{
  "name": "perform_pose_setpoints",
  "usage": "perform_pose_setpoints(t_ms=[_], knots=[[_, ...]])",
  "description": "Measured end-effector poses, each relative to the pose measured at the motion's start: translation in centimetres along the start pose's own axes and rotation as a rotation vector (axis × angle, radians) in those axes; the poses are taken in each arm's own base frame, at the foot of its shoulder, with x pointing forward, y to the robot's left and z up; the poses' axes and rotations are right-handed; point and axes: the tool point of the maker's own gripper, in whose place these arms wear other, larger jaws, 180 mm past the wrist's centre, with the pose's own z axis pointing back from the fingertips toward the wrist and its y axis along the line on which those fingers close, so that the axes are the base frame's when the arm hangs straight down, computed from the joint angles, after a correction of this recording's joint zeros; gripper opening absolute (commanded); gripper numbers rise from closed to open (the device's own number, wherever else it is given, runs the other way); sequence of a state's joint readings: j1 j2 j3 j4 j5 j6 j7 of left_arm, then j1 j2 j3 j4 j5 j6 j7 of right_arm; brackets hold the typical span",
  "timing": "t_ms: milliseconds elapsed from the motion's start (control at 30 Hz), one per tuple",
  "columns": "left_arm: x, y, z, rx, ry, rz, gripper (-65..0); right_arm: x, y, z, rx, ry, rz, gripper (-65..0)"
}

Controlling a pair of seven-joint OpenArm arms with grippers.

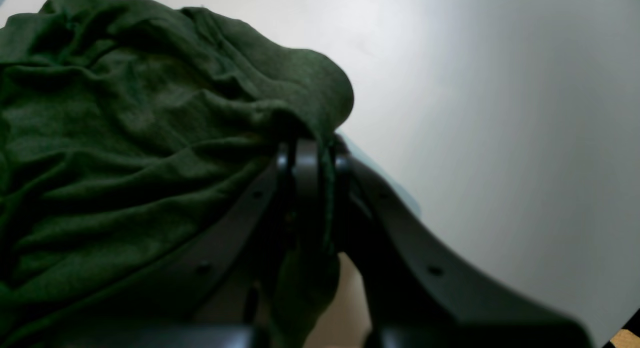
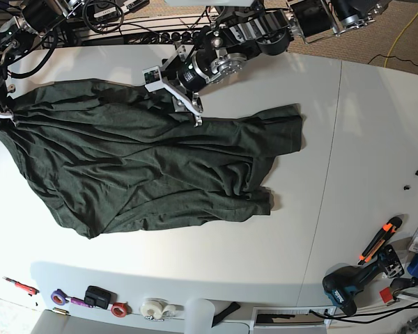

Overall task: Layout the t-shirt on the table in an organized manner, then fold the t-shirt properly
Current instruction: 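Grasp the shirt edge with the left gripper and lift it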

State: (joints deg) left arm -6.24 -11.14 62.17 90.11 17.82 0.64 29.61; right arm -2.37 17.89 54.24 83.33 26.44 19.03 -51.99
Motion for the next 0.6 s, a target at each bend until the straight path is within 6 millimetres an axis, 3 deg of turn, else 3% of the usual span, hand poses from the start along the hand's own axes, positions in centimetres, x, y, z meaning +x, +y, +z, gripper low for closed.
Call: perform_pose_setpoints(t_ms=[200,333,500,600], knots=[[-0.5,0.3,-0.3,0.029,0.011,-0.023,-48.8,0.1,0.0,0.0,0.000,-0.003,0.000,-65.0],[-1.3,0.4,-0.3,0.031,0.048,-0.032,-65.0,0.1,0.0,0.0,0.000,-0.003,0.001,-65.0],[-3.0,2.0,0.0,0.110,0.152,-0.136,-65.0,0.1,0.0,0.0,0.000,-0.008,0.000,-65.0],[-4.7,3.1,1.4,0.137,0.240,-0.141,-65.0,0.4,0.0,0.0,0.000,-0.023,0.000,-65.0]])
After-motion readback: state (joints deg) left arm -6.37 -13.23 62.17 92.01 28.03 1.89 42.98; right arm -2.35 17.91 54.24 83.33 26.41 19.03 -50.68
